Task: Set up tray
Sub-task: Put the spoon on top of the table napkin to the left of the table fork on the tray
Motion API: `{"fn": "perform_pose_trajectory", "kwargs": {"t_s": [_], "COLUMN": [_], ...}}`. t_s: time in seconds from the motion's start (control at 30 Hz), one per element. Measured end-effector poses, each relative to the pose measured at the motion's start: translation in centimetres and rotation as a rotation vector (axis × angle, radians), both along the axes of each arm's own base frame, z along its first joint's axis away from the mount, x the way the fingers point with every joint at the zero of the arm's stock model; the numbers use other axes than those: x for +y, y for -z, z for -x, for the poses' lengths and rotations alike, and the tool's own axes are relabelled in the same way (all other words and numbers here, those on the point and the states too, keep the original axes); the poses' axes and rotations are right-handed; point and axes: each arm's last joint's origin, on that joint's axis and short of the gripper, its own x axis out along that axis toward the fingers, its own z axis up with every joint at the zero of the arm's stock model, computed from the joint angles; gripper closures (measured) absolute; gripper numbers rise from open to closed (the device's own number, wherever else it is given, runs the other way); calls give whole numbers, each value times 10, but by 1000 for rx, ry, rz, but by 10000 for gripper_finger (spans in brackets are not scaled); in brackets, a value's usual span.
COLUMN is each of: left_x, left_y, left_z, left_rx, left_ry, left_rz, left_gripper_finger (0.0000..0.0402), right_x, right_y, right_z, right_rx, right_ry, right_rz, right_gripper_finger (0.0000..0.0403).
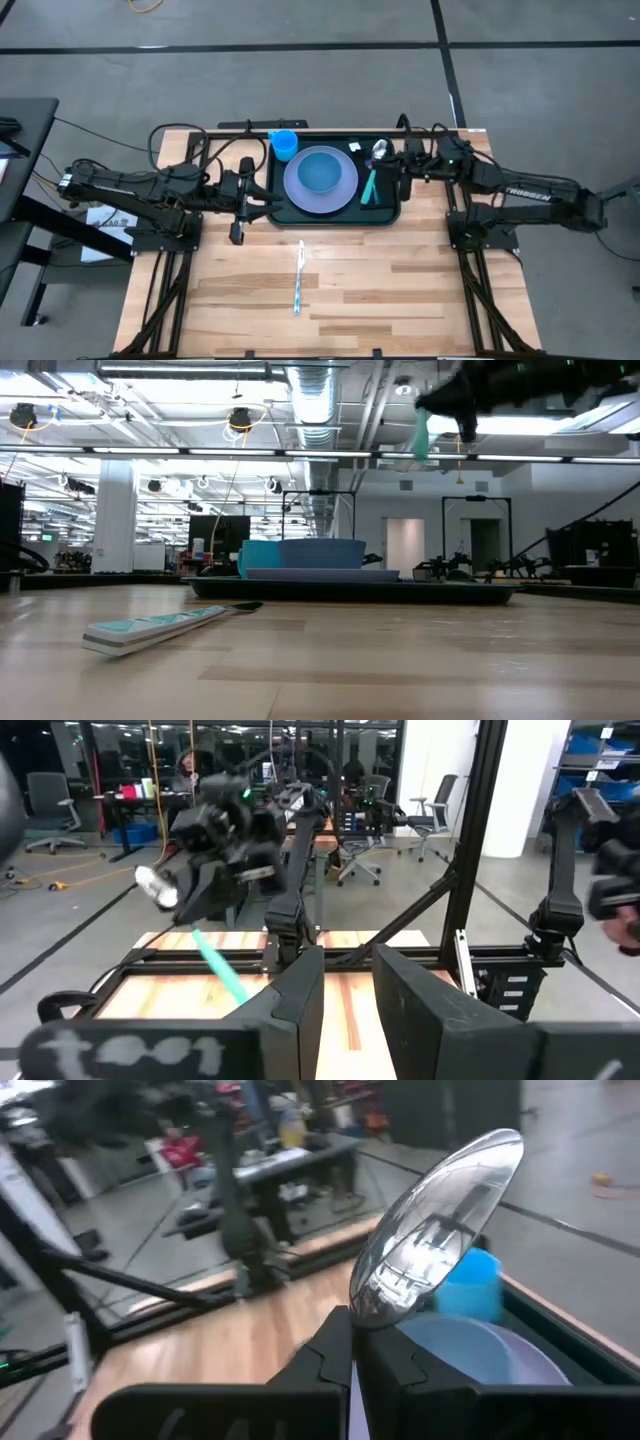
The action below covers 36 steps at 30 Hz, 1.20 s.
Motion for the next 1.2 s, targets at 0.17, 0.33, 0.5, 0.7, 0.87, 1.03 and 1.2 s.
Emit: {"fn": "perform_pose_trajectory", "kwargs": {"t_s": [0.17, 0.33, 0.5, 0.7, 0.87, 1.03, 1.2], "left_x": [0, 0, 0, 0, 0, 0, 0], "left_y": [0, 0, 0, 0, 1, 2, 2], "left_z": [0, 0, 0, 0, 0, 0, 0], "left_rx": [-2, -3, -4, -3, 6, 16, 18], "left_ry": [0, 0, 5, 13, 13, 13, 13], "left_rz": [0, -3, -10, -2, -4, -15, -30], "left_gripper_finger": [324, 324, 324, 324, 324, 324, 324], "right_x": [-27, -49, -76, -114, -126, -126, -125], "right_y": [24, 37, 49, 81, 95, 95, 92], "right_z": [22, 21, 13, 17, 18, 18, 18], "right_rx": [-86, -159, -162, -104, -100, -105, -112], "right_ry": [23, -54, -203, -253, -302, -312, -316], "right_rz": [-83, -146, -136, -203, -257, -244, -233], "right_gripper_finger": [403, 403, 403, 403, 403, 403, 403]}}
